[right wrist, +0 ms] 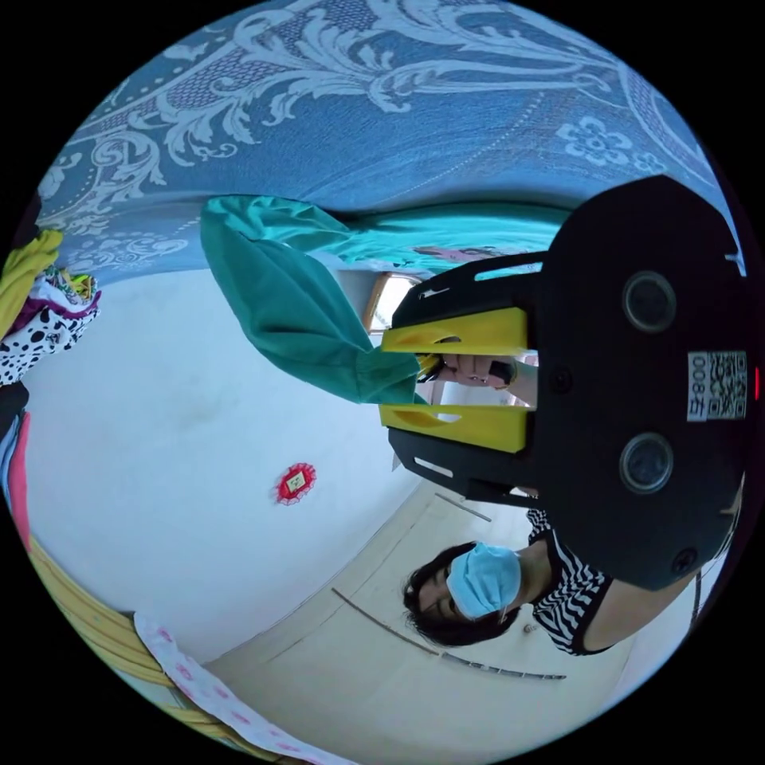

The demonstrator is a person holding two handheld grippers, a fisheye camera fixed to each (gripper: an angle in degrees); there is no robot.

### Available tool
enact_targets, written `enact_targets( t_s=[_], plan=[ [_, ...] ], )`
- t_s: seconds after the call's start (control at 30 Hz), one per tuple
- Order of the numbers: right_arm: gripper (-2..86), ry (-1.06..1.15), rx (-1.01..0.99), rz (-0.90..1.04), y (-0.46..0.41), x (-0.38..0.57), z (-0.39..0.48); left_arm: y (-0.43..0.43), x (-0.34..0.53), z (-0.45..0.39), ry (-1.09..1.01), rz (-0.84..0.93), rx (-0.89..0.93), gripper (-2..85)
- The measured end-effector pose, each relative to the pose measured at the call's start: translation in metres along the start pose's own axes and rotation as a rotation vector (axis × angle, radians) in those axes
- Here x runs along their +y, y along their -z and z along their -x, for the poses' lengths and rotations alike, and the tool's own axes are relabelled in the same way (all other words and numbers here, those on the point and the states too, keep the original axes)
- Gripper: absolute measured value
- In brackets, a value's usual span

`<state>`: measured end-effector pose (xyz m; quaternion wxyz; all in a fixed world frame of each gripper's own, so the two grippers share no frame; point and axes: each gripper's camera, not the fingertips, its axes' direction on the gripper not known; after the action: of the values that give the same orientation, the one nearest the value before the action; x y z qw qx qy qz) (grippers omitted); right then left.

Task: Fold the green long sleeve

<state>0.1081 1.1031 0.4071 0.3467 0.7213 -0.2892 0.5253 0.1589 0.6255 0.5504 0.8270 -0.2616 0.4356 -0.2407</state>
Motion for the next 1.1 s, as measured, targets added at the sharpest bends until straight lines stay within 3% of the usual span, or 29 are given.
enact_targets(
  t_s=[0.3, 0.43, 0.63, 0.9, 1.03, 1.1],
  plan=[
    [12.0, -0.041, -0.050, -0.036, -0.038, 0.014, -0.031, 0.026, -0.006, -0.024, 0.001, 0.006, 0.016, 3.8],
    [4.8, -0.017, -0.109, -0.045, -0.062, 0.019, -0.040, 0.038, -0.007, -0.031, 0.016, 0.005, 0.003, 3.7],
    [2.7, 0.103, -0.054, -0.049, -0.105, 0.017, -0.007, 0.059, -0.033, -0.068, -0.017, 0.041, -0.062, 3.6],
    [2.2, 0.309, -0.030, 0.097, -0.239, 0.026, 0.041, 0.079, -0.071, -0.234, -0.405, 0.298, -0.335, 3.7],
    [2.2, 0.159, 0.002, 0.195, -0.313, 0.071, -0.024, 0.137, -0.048, -0.247, -0.359, 0.321, -0.508, 3.7],
    [2.2, 0.071, 0.029, 0.228, -0.339, 0.092, -0.058, 0.185, -0.030, -0.229, -0.241, 0.300, -0.611, 3.6]
  ],
)
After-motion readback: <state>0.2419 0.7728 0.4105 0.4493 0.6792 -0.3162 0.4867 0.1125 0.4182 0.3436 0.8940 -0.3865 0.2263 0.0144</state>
